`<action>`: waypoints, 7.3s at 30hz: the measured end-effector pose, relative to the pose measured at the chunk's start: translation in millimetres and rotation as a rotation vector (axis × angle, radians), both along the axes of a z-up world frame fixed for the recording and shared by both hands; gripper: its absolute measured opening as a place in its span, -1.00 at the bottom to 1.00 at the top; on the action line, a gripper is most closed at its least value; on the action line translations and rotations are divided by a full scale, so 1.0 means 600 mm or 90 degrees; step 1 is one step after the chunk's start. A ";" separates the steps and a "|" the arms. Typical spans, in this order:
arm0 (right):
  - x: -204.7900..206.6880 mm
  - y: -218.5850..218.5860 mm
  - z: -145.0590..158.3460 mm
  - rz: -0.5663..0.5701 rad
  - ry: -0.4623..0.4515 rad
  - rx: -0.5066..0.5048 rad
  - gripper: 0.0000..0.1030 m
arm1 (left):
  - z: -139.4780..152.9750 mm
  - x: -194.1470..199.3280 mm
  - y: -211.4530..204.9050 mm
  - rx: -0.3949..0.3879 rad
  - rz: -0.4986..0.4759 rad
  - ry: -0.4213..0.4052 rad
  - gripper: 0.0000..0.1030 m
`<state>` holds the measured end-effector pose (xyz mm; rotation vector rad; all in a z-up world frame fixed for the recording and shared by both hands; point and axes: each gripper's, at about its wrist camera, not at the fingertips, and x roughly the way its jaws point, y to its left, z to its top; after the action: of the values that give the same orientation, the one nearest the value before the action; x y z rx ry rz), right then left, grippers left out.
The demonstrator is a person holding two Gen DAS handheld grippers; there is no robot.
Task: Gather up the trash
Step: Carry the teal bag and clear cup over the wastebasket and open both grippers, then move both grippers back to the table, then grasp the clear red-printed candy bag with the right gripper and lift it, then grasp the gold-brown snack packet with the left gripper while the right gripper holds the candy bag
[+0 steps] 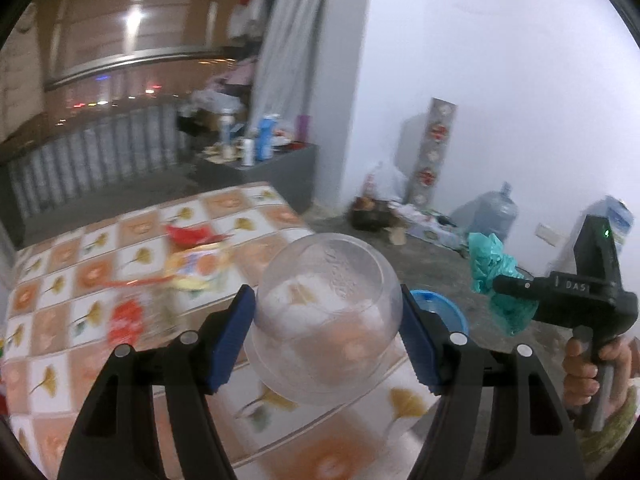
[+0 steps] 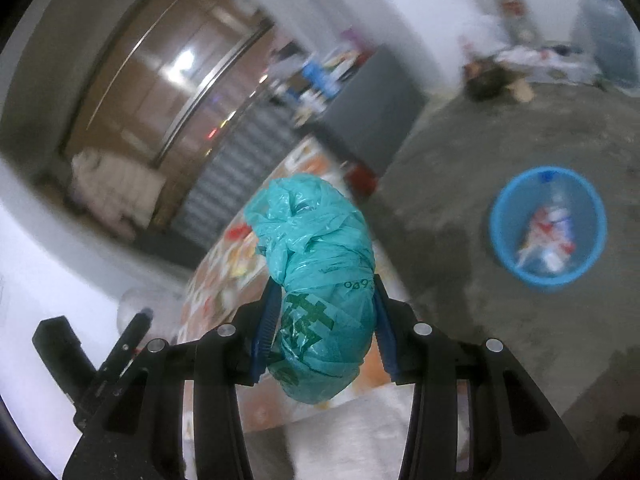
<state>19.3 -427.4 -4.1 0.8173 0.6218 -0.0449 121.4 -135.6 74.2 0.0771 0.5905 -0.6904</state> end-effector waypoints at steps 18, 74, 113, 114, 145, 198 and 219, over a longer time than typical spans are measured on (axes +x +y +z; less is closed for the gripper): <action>-0.060 -0.262 -0.197 -0.239 0.099 0.157 -0.19 | -0.143 0.100 -0.497 0.154 -0.249 0.195 0.35; 0.005 0.209 0.080 -0.052 0.069 -0.434 0.84 | -0.088 0.037 0.338 -0.096 0.242 0.180 0.62; 0.206 0.226 -0.104 0.321 0.192 0.126 -0.96 | -0.170 0.171 0.360 -0.090 0.274 0.286 -0.20; 0.194 0.210 -0.111 0.296 0.194 0.136 -0.96 | -0.169 0.177 0.354 -0.086 0.274 0.290 -0.20; 0.169 0.161 -0.130 0.274 0.176 0.179 -0.84 | -0.213 0.286 0.153 0.196 0.049 0.204 0.23; 0.158 0.178 -0.135 0.298 0.182 0.253 -0.89 | -0.210 0.083 0.229 0.076 0.197 0.273 0.13; 0.159 0.166 -0.113 0.274 0.136 0.268 -0.94 | -0.166 0.059 0.214 0.119 0.197 0.180 0.11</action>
<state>114.7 -327.7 -72.0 1.0743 1.0190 0.4071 156.9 -7.0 -25.3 0.0607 0.9168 -0.3453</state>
